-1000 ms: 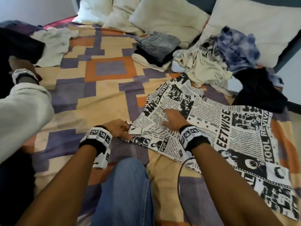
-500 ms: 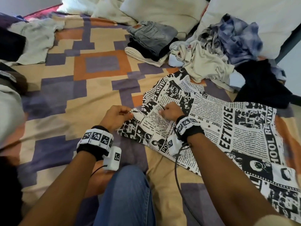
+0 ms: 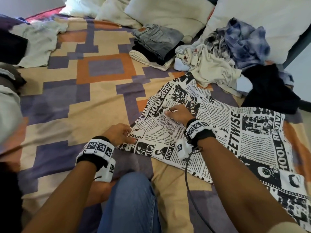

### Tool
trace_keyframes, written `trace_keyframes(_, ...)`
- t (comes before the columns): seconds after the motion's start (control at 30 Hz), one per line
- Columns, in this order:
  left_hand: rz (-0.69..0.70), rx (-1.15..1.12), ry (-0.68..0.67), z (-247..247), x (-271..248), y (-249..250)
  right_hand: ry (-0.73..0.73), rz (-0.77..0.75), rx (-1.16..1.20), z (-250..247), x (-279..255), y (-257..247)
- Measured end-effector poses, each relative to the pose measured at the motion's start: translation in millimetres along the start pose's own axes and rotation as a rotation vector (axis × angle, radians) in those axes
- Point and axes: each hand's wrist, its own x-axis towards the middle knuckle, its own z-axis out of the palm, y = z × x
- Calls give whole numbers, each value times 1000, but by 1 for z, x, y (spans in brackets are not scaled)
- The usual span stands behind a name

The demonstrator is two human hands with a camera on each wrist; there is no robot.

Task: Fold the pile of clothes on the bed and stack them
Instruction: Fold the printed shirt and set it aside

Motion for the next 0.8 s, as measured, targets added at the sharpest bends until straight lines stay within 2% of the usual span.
trace_keyframes(0.07,-3,-36,-31,-1,-1,-9,22,24,31,4,1,-5)
trace_keyframes(0.17,58,-264,87,-7,-1,-17,10,80,54,8,7,-20)
trace_keyframes(0.27,178,-490,204,-12,-1,-6,39,-53,120,5,13,-35)
trace_keyframes(0.37,261,-567,168,-12,0,1,148,-193,197,-3,16,-44)
trace_keyframes(0.47,234,-337,134,-4,7,-7,260,-223,121,-9,19,-37)
trace_keyframes(0.53,159,-217,232,5,10,-10,214,-165,5,-7,17,-26)
trace_keyframes(0.6,111,-200,320,12,13,-10,118,-138,-83,-6,11,-16)
trace_keyframes(0.67,68,-205,368,15,17,-10,135,-169,-99,-7,2,-14)
trace_keyframes(0.73,-7,-222,334,14,21,-11,189,-233,-48,-12,-16,-17)
trace_keyframes(0.8,-24,-192,192,9,20,-14,196,-301,-5,-18,-43,-21)
